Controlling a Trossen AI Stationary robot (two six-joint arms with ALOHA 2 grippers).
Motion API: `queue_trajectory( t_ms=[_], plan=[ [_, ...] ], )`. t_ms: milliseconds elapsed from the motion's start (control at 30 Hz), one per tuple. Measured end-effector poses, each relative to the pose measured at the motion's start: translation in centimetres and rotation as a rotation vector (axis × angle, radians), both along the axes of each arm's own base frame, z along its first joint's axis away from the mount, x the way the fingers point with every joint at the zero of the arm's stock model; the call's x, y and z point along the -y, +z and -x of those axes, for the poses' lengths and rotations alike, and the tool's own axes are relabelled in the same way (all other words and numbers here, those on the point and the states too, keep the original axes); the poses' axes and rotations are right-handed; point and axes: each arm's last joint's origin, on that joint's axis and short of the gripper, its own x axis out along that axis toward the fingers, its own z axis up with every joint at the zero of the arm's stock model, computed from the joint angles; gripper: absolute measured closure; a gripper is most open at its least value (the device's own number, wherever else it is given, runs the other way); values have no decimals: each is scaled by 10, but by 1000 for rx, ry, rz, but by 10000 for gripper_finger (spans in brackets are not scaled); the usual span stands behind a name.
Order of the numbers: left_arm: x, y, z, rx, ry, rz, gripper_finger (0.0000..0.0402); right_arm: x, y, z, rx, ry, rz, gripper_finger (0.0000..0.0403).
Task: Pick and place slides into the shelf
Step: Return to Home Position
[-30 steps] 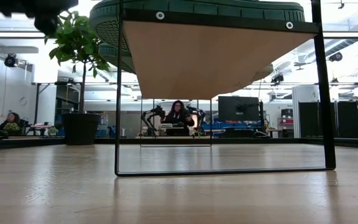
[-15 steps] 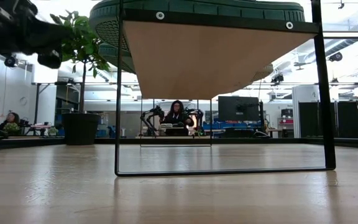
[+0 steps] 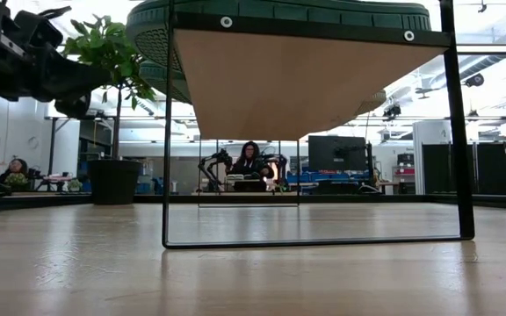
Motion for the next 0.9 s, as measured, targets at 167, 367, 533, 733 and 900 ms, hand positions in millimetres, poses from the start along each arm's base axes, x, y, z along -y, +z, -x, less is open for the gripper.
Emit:
queue_trajectory(
  t_ms=[167,367,533,733,900],
  plan=[
    [0,1,0,16,4,54,401,-8,6,1,72,46,130,239],
    [0,1,0,13,4,55,401,-22,7,27,87,104,259,312],
    [0,0,0,9,4,54,401,-34,-21,64,47,156,267,385],
    [0,-1,-1,0,4,55,401,-46,-69,107,178,200,209,394],
    [0,-1,-1,-3,4,55,401,-53,-109,121,185,253,214,394]
  ],
)
